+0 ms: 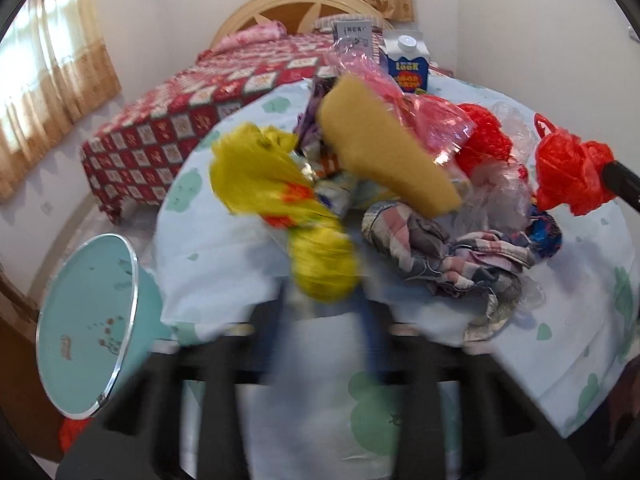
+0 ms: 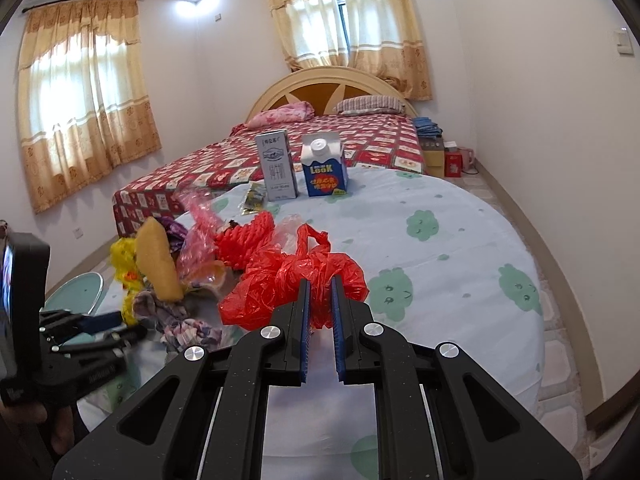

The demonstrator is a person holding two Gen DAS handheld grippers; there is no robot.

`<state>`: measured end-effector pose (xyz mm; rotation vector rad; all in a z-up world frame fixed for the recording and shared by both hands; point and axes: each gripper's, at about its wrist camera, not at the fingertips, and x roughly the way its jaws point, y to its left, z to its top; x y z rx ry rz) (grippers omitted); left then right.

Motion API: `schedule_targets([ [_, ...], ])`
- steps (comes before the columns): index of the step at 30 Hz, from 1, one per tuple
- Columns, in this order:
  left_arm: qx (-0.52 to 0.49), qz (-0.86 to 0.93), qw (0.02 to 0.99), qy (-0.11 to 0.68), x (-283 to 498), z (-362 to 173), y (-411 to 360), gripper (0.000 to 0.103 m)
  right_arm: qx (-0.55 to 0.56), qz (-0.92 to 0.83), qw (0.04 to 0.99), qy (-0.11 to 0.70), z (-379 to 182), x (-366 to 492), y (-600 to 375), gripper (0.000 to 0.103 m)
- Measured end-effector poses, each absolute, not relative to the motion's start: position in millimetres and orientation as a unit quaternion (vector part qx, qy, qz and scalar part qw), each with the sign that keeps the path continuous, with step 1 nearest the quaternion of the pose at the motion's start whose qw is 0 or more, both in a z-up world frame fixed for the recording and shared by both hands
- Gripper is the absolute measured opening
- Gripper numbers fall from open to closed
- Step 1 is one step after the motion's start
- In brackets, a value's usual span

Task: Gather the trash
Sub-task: 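Grasp the yellow plastic bag with the left gripper while the right gripper grasps the red bag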

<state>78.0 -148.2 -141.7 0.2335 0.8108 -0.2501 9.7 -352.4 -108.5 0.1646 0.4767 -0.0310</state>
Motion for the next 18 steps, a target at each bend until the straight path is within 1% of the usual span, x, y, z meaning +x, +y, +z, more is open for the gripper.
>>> schedule_targets([
  [4, 0.112, -0.125, 0.913, 0.373, 67.9, -124.7, -129.5, 0.019, 0.083, -0.008, 0.97, 0.227, -102.3, 6.8, -349.6, 0.011],
  [11, 0.122, -0.122, 0.925, 0.338, 46.6, -95.4, -93.6, 0.018, 0.073, 0.006, 0.974, 0.213, -89.4, 5.8, -333.4, 0.011],
  [18, 0.122, -0.086, 0.933, 0.329, 41.5, -85.4, -54.7, 0.018, 0.061, 0.03, 0.977, 0.204, -78.8, 17.6, -306.3, 0.011],
])
